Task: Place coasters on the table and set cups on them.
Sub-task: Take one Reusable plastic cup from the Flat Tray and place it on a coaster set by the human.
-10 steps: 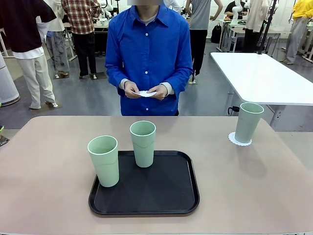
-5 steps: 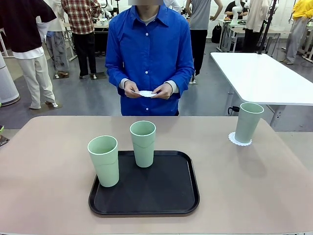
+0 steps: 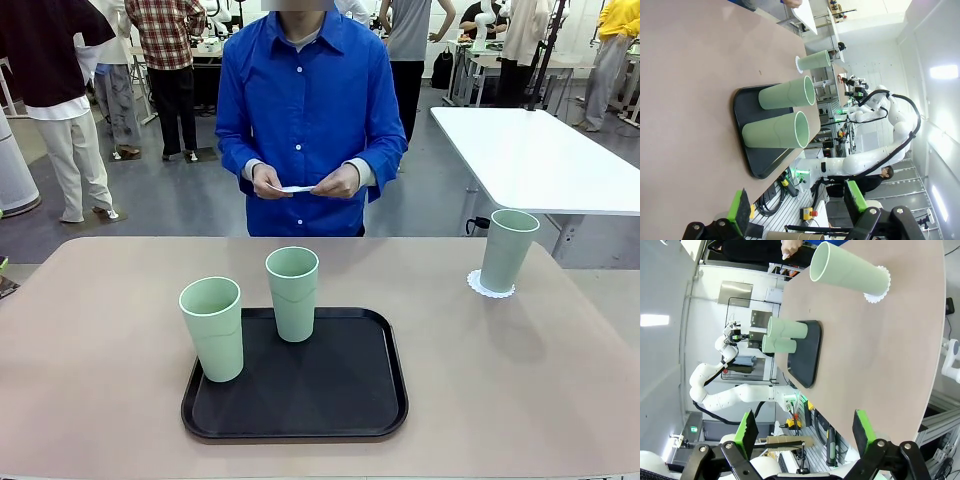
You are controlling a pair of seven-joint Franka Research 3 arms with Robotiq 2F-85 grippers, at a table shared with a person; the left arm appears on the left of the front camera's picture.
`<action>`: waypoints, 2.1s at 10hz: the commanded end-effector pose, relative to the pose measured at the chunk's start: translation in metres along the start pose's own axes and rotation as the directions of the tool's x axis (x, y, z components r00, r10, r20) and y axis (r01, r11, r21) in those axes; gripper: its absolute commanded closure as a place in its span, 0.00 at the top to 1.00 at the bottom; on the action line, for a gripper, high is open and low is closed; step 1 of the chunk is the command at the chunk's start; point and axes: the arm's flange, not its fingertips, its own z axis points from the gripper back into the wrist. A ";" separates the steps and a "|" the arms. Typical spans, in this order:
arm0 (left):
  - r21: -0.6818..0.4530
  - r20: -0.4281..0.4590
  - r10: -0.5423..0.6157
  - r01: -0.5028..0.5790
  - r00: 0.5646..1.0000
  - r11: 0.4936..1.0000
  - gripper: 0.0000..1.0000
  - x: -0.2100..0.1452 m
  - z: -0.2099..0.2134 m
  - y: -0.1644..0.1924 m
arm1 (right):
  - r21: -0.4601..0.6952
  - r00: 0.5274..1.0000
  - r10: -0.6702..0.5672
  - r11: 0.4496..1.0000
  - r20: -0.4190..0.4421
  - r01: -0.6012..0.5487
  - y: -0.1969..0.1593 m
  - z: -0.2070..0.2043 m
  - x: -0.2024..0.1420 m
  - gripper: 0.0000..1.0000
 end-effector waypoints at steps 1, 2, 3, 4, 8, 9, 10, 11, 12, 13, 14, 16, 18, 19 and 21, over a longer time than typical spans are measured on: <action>-0.011 0.003 -0.008 0.008 1.000 1.000 1.00 -0.001 0.001 -0.001 | 0.003 1.000 -0.003 1.000 -0.009 0.003 0.000 0.000 -0.002 1.00; -0.011 0.003 -0.008 0.008 1.000 1.000 1.00 -0.001 0.001 -0.001 | 0.003 1.000 -0.003 1.000 -0.009 0.003 0.000 0.000 -0.002 1.00; -0.011 0.003 -0.008 0.008 1.000 1.000 1.00 -0.001 0.001 -0.001 | 0.003 1.000 -0.003 1.000 -0.009 0.003 0.000 0.000 -0.002 1.00; -0.011 0.003 -0.008 0.008 1.000 1.000 1.00 -0.001 0.001 -0.001 | 0.003 1.000 -0.003 1.000 -0.009 0.003 0.000 0.000 -0.002 1.00; -0.011 0.003 -0.008 0.008 1.000 1.000 1.00 -0.001 0.001 -0.001 | 0.003 1.000 -0.003 1.000 -0.009 0.003 0.000 0.000 -0.002 1.00; -0.011 0.003 -0.008 0.008 1.000 1.000 1.00 -0.001 0.001 -0.001 | 0.003 1.000 -0.003 1.000 -0.009 0.003 0.000 0.000 -0.002 1.00; -0.011 0.003 -0.008 0.008 1.000 1.000 1.00 -0.001 0.001 -0.001 | 0.003 1.000 -0.003 1.000 -0.009 0.003 0.000 0.000 -0.002 1.00; -0.011 0.003 -0.008 0.008 1.000 1.000 1.00 -0.001 0.001 -0.001 | 0.003 1.000 -0.003 1.000 -0.009 0.003 0.000 0.000 -0.002 1.00; -0.011 0.003 -0.008 0.008 1.000 1.000 1.00 -0.001 0.001 -0.001 | 0.003 1.000 -0.003 1.000 -0.009 0.003 0.000 0.000 -0.002 1.00; -0.011 0.003 -0.008 0.008 1.000 1.000 1.00 -0.001 0.001 -0.001 | 0.003 1.000 -0.003 1.000 -0.009 0.003 0.000 0.000 -0.002 1.00; -0.011 0.003 -0.008 0.008 1.000 1.000 1.00 -0.001 0.001 -0.001 | 0.003 1.000 -0.003 1.000 -0.009 0.003 0.000 0.000 -0.002 1.00; -0.011 0.003 -0.008 0.008 1.000 1.000 1.00 -0.001 0.001 -0.001 | 0.003 1.000 -0.003 1.000 -0.009 0.003 0.000 0.000 -0.002 1.00; -0.011 0.003 -0.008 0.008 1.000 1.000 1.00 -0.001 0.001 -0.001 | 0.003 1.000 -0.003 1.000 -0.009 0.003 0.000 0.000 -0.002 1.00; -0.011 0.003 -0.008 0.008 1.000 1.000 1.00 -0.001 0.001 -0.001 | 0.003 1.000 -0.003 1.000 -0.009 0.003 0.000 0.000 -0.002 1.00; -0.011 0.003 -0.008 0.008 1.000 1.000 1.00 -0.001 0.001 -0.001 | 0.003 1.000 -0.003 1.000 -0.009 0.003 0.000 0.000 -0.002 1.00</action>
